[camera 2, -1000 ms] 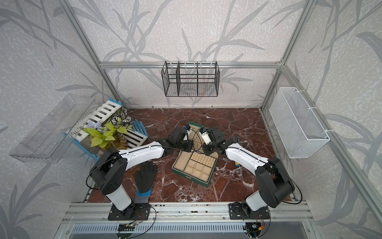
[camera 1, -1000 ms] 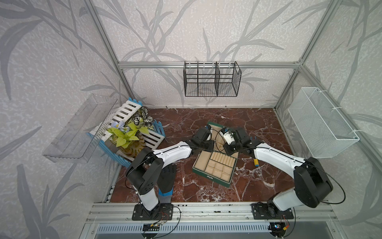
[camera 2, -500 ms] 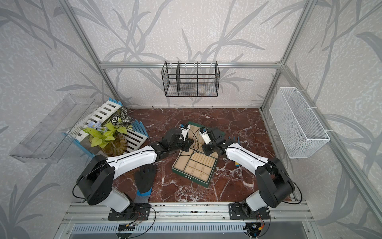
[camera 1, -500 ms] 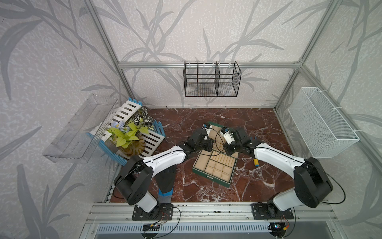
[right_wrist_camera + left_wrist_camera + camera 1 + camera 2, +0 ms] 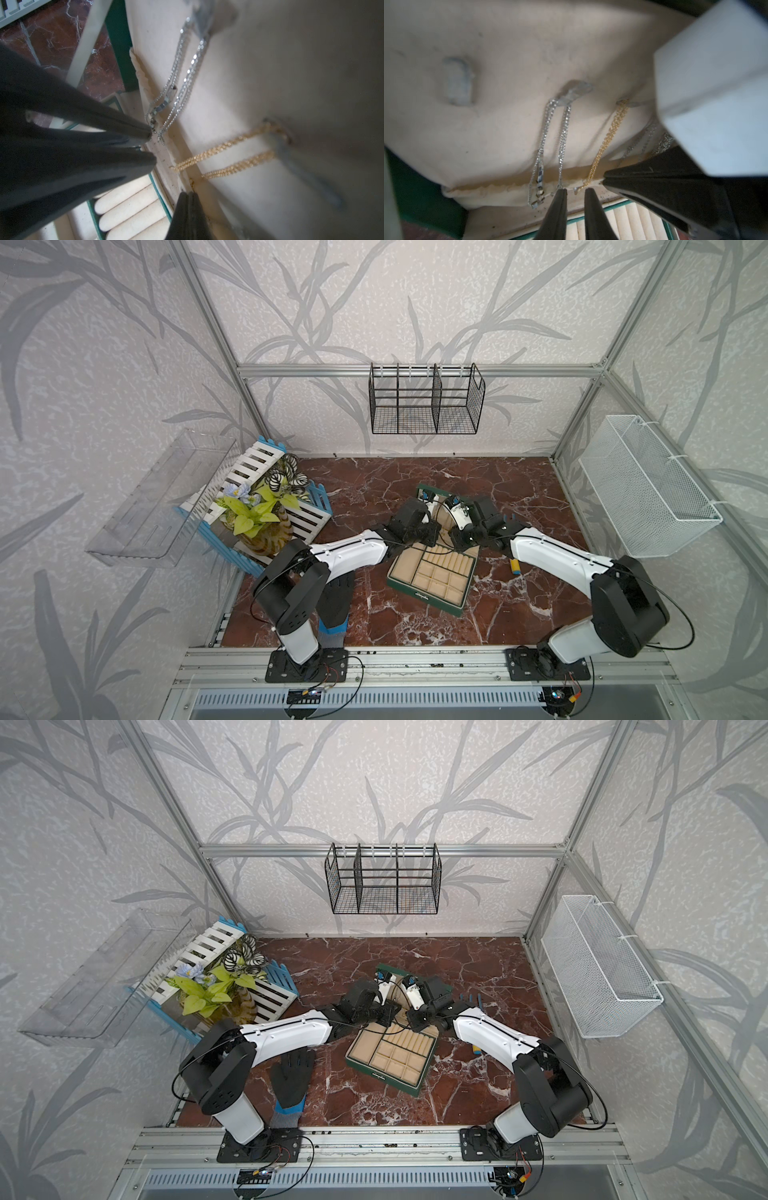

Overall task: Put jewelry chain into jewelry box
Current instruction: Adjust the necklace in the storage slot.

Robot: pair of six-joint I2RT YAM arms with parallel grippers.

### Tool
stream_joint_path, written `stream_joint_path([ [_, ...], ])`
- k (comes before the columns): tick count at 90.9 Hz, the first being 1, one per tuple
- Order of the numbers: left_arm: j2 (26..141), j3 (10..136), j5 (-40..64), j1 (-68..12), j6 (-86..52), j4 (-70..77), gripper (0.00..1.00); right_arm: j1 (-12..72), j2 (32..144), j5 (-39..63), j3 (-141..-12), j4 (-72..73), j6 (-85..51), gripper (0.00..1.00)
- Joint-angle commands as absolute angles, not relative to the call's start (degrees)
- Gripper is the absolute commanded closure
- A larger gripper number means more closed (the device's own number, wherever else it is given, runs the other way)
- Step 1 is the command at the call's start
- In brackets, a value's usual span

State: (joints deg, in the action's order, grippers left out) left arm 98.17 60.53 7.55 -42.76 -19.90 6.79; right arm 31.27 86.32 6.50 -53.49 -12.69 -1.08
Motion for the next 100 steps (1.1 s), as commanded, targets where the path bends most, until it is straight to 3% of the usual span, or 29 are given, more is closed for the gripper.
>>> stream_joint_path([
  [1, 98.94, 62.27, 5.09, -42.97, -18.99, 8.42, 0.78, 31.23, 86.40, 7.72, -52.99, -10.88, -1.74, 1.00],
  [28, 101.34, 63.60, 5.82, -43.11, -18.35, 8.83, 0.79, 31.21, 86.39, 7.82, -52.73, -10.87, -1.67, 1.00],
  [51, 102.66, 64.16, 6.78, -43.17, -18.28, 9.18, 0.86, 31.24, 86.10, 7.56, -52.65, -10.90, -1.58, 1.00],
  [71, 102.14, 64.20, 7.27, -43.16, -18.19, 9.77, 1.00, 31.25, 86.03, 7.39, -52.56, -10.85, -1.68, 1.00],
  [100, 97.23, 62.30, 7.51, -43.18, -19.67, 14.16, 1.00, 31.27, 85.17, 7.12, -51.95, -10.51, -2.10, 1.00],
])
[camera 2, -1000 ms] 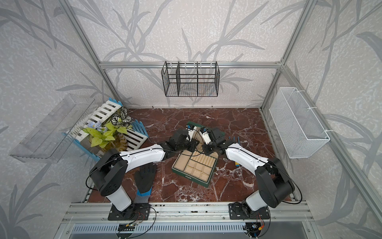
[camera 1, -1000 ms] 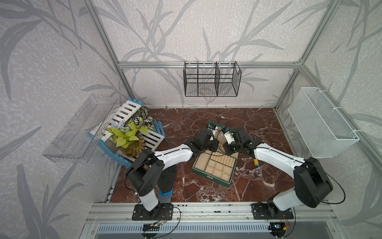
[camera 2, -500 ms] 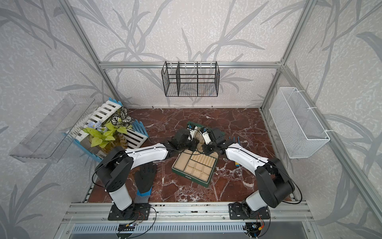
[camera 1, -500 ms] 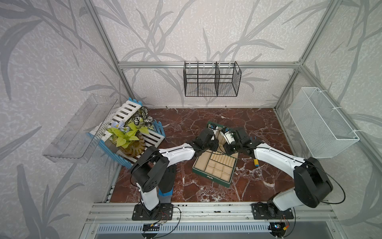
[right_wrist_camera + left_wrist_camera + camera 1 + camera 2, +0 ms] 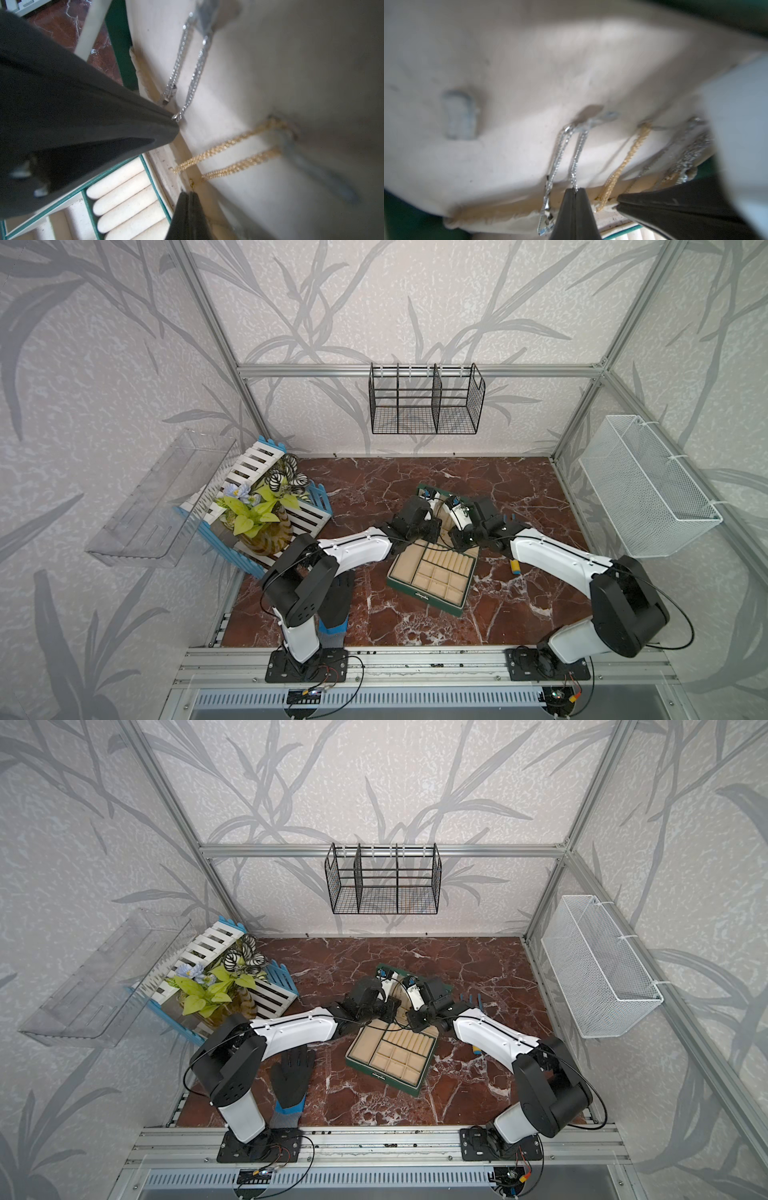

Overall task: Put jewelry chain into jewelry box
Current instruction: Adjust the necklace in the storage slot.

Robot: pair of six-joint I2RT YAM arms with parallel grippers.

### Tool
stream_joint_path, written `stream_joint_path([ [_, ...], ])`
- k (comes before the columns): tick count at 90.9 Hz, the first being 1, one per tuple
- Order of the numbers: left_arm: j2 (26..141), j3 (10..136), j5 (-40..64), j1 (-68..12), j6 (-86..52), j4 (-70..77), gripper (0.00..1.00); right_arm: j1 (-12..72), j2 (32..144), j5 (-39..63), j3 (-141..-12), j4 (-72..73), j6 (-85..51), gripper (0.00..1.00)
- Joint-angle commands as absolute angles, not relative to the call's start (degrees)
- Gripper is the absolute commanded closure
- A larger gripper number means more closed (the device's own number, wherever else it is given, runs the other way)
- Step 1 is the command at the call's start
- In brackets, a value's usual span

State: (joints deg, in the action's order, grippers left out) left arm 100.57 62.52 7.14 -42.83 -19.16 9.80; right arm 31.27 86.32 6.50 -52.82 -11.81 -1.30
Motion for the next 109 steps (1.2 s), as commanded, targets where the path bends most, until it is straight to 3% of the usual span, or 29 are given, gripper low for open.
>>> stream_joint_path([
  [1, 97.17, 62.26, 7.45, -43.12, -19.72, 14.29, 1.00, 31.19, 85.17, 7.12, -51.95, -10.48, -2.11, 1.00],
  [29, 96.76, 61.18, 7.15, -42.99, -20.01, 21.07, 1.00, 31.16, 85.01, 7.48, -51.86, -10.32, -2.38, 1.00],
  [84, 102.44, 62.08, 4.58, -42.98, -20.04, 15.52, 1.00, 31.08, 84.37, 7.90, -52.03, -9.88, -2.98, 1.00],
  [94, 102.17, 62.00, 3.90, -42.98, -19.94, 14.86, 0.88, 31.03, 83.78, 8.08, -51.95, -9.95, -3.23, 1.00],
  [109, 99.63, 60.74, 3.33, -42.98, -19.51, 14.95, 0.74, 31.08, 82.01, 9.43, -51.90, -10.28, -3.43, 0.80],
])
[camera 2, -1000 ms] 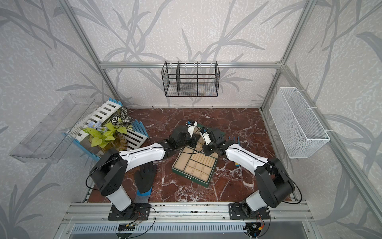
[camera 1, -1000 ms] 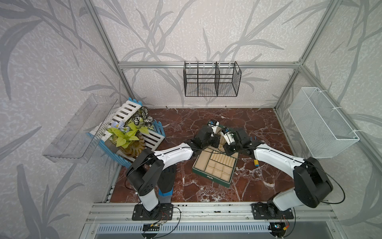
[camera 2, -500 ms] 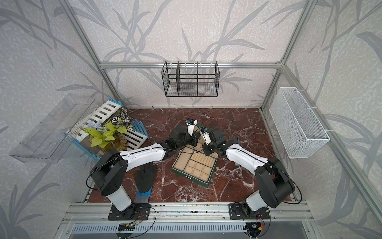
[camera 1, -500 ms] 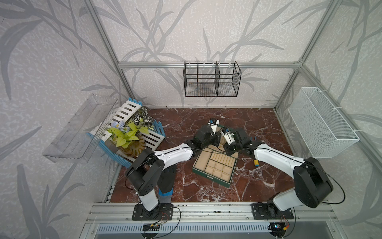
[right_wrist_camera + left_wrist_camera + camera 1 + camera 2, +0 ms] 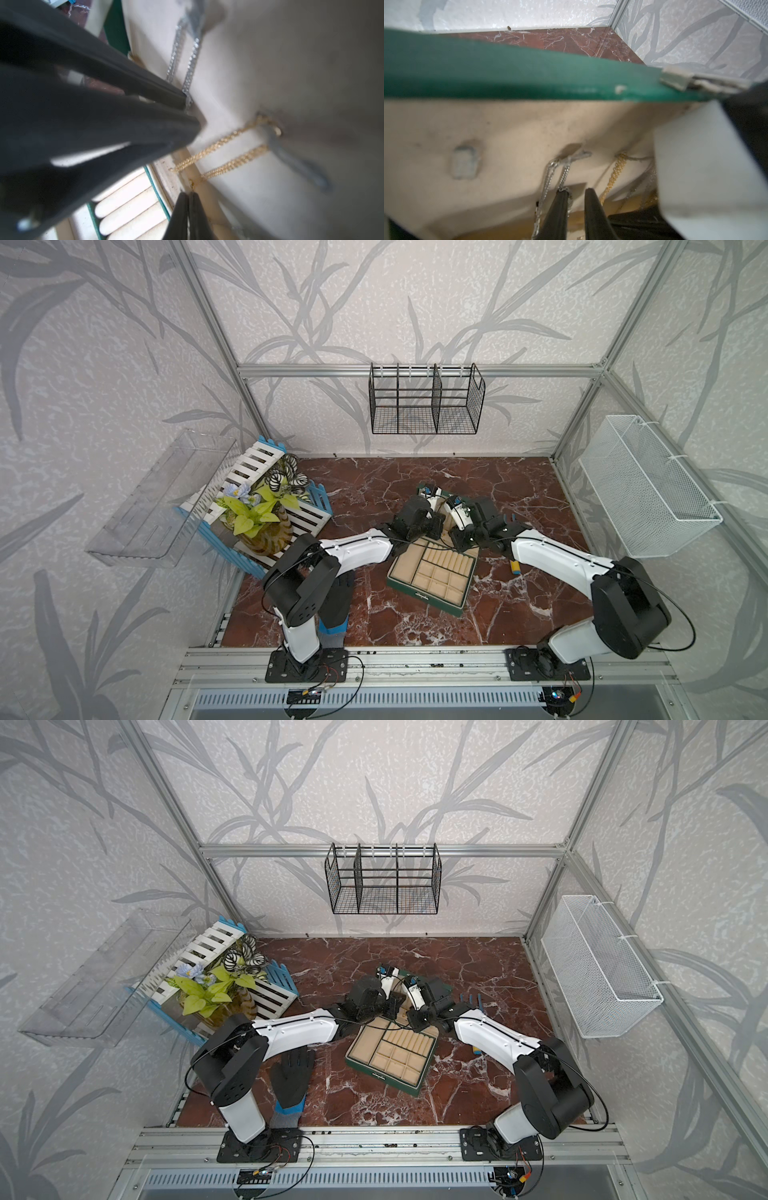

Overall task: Put jewelry chain into jewelry box
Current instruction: Adjust the necklace in the storage slot, then reset both arms

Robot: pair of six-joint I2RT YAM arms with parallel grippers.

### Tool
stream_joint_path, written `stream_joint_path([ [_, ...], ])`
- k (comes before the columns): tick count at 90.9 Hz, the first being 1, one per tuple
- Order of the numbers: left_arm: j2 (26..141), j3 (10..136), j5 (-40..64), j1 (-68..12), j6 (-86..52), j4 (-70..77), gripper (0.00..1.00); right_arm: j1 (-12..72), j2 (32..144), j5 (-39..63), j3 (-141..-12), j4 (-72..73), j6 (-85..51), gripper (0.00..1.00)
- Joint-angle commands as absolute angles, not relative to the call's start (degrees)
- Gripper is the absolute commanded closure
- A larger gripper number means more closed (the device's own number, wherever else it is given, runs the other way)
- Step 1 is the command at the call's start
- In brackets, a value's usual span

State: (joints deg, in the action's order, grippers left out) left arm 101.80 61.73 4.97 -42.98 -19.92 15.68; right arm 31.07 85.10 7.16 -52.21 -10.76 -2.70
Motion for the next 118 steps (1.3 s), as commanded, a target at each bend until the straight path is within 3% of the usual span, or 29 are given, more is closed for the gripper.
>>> stream_joint_path([
  [1, 99.48, 60.65, 3.33, -42.98, -19.47, 14.95, 0.74, 31.09, 81.83, 9.59, -51.88, -10.24, -3.43, 0.79],
  [26, 89.89, 53.47, 4.39, -42.98, -17.91, 16.87, 0.66, 31.03, 75.55, 15.40, -51.49, -13.81, -3.39, 0.65],
  [38, 80.33, 48.40, 2.02, -42.95, -14.90, 16.71, 0.51, 31.03, 68.21, 19.27, -50.60, -19.19, -3.49, 0.56],
  [46, 73.52, 44.33, -4.70, -42.40, -14.19, 15.70, 0.36, 30.56, 60.33, 16.91, -48.95, -20.53, -5.41, 0.46],
  [58, 64.54, 36.48, -9.98, -36.80, -13.14, 17.82, 0.22, 22.38, 49.24, 14.29, -45.05, -19.05, -10.63, 0.30],
  [72, 58.13, 26.00, -13.44, -27.97, -14.45, 25.60, 0.05, 5.37, 42.58, 15.66, -37.29, -12.73, -18.21, 0.17],
  [88, 54.35, 21.18, -23.14, -20.68, -10.74, 31.02, 0.00, -12.57, 45.99, 15.45, -32.13, -5.63, -24.25, 0.03],
  [106, 60.74, 17.51, -24.71, -9.98, -9.24, 41.54, 0.00, -13.05, 56.51, 5.81, -27.32, 8.75, -18.91, 0.01],
  [118, 67.25, 11.20, -24.24, -7.46, -3.65, 61.15, 0.00, -12.01, 66.33, 3.29, -25.16, 20.88, -17.25, 0.01],
])
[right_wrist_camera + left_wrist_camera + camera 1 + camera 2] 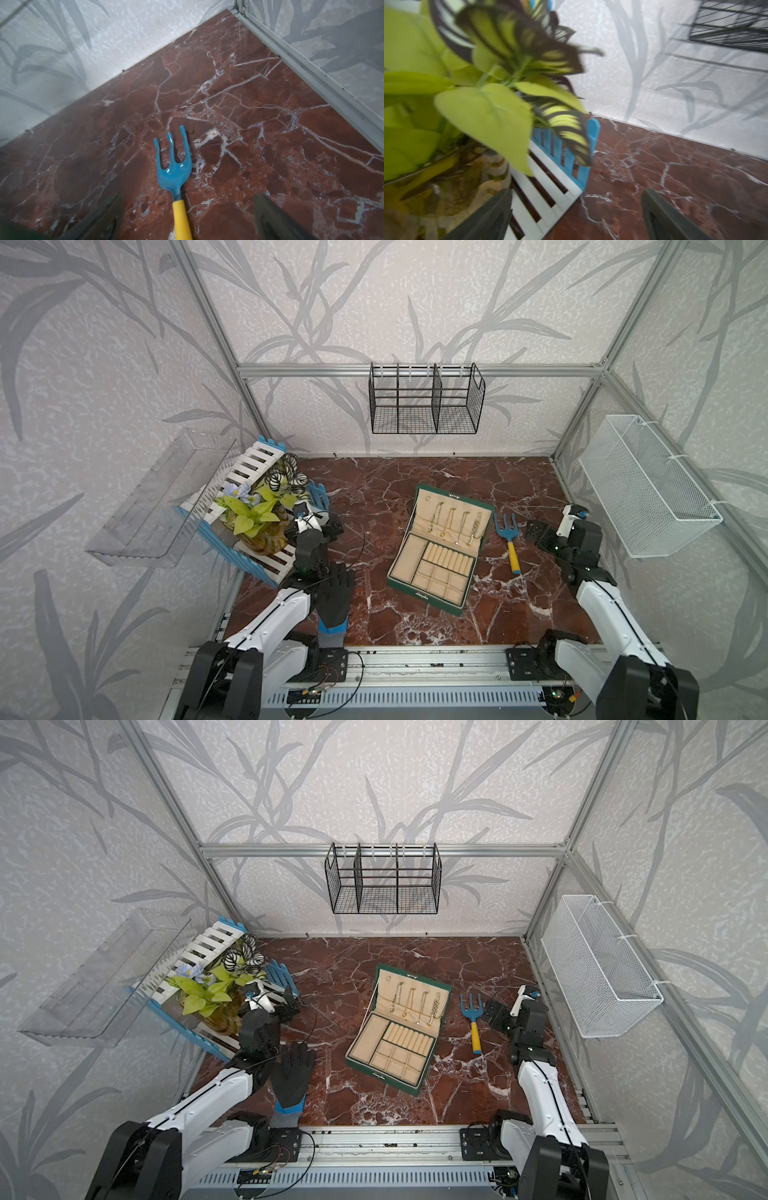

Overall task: Put jewelry chain into jewelry box
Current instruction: Reset both arms

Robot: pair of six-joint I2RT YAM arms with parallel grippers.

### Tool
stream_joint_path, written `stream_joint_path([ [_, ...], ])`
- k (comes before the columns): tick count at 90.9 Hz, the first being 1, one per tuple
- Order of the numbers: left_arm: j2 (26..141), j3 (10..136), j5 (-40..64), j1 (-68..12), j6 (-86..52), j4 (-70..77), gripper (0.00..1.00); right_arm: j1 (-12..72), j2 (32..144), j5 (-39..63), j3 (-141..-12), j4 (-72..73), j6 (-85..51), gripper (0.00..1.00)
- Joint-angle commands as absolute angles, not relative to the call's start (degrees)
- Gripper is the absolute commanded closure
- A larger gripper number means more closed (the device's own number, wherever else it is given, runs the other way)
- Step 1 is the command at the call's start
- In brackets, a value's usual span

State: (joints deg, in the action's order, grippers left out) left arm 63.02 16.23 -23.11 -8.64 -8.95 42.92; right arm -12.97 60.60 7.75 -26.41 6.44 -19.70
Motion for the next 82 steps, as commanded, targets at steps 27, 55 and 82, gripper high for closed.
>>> stream_joint_path([
  [27, 75.35, 15.79, -8.47, -5.85, 6.91, 65.42, 0.00, -7.33, 81.34, 5.72, -22.73, 42.95, -7.82, 0.01],
  [55, 78.58, 11.78, -13.99, -6.72, 4.09, 67.15, 0.00, -2.93, 88.37, 4.90, -22.93, 49.01, -2.72, 0.01],
  [82, 88.22, 13.43, -8.41, -2.09, 0.61, 73.31, 0.00, -2.81, 87.87, 4.68, -23.67, 46.41, -2.56, 0.01],
])
